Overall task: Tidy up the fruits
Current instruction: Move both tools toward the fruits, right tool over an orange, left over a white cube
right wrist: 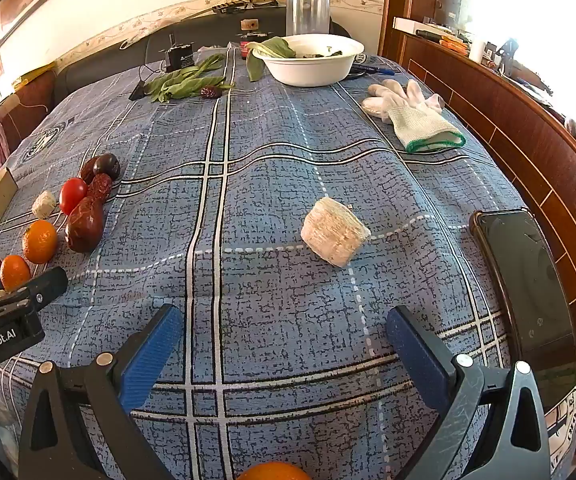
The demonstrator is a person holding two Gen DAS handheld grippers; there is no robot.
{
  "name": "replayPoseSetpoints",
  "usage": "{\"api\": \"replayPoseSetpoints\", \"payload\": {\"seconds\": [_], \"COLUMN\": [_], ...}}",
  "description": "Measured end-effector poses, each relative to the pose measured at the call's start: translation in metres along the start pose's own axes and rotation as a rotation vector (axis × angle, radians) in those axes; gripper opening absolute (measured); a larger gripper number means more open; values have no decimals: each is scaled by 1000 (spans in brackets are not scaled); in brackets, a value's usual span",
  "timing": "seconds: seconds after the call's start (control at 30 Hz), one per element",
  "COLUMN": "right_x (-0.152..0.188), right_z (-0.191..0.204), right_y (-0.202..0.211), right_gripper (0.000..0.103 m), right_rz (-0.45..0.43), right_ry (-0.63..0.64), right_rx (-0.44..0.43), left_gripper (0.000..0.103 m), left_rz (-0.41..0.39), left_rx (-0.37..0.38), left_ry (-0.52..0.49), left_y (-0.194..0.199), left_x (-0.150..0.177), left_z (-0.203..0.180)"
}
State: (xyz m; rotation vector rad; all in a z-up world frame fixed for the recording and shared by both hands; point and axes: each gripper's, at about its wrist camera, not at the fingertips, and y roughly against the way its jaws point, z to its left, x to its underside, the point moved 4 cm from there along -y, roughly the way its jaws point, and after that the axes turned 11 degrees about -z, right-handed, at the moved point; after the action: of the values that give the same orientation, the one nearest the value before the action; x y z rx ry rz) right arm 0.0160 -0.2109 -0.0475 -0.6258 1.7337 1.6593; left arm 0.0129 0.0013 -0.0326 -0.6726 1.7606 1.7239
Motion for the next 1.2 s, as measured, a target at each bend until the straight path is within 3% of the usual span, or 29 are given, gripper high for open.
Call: {"api": "replayPoseSetpoints", "payload": {"seconds": [0.43,0.53,0.63,0.7,0.87,0.9,1.0,1.1,1.2], "right_x": [-1,-4,-7,-4,-1,-2,-7,-6,10], "right_z": [0,0,3,2,0,-1,-4,-12,-26], "right_y": [-1,-6,-8,-6,5,17,65,137,173], "right_gripper": [103,103,103,103,100,94,94,98,103], "right_rz": [24,47,43,37,11,-23,-172,-428,-566], "right_ry": [-5,-5,-4,-3,-15,-24,-68,-130,-221], "right_rx": [-1,1,1,-2,-41,-45,-62,-54,-40], "left_gripper": [103,102,102,102,102,103,103,103,103], "left_rz": [31,-7,-136,-262,-540,-584,-644,-653,-649], "left_rx": [25,48,46,34,-47,-70,-113,-133,-59], "left_ry": [-26,-23,-35,-30,4,5,-6,16,70], "left_y": [4,19,54,90,179,195,221,233,239], "left_x": [2,6,2,-6,-25,-27,-31,-32,-31], "left_z": [-1,-2,0,7,34,41,58,72,86]}}
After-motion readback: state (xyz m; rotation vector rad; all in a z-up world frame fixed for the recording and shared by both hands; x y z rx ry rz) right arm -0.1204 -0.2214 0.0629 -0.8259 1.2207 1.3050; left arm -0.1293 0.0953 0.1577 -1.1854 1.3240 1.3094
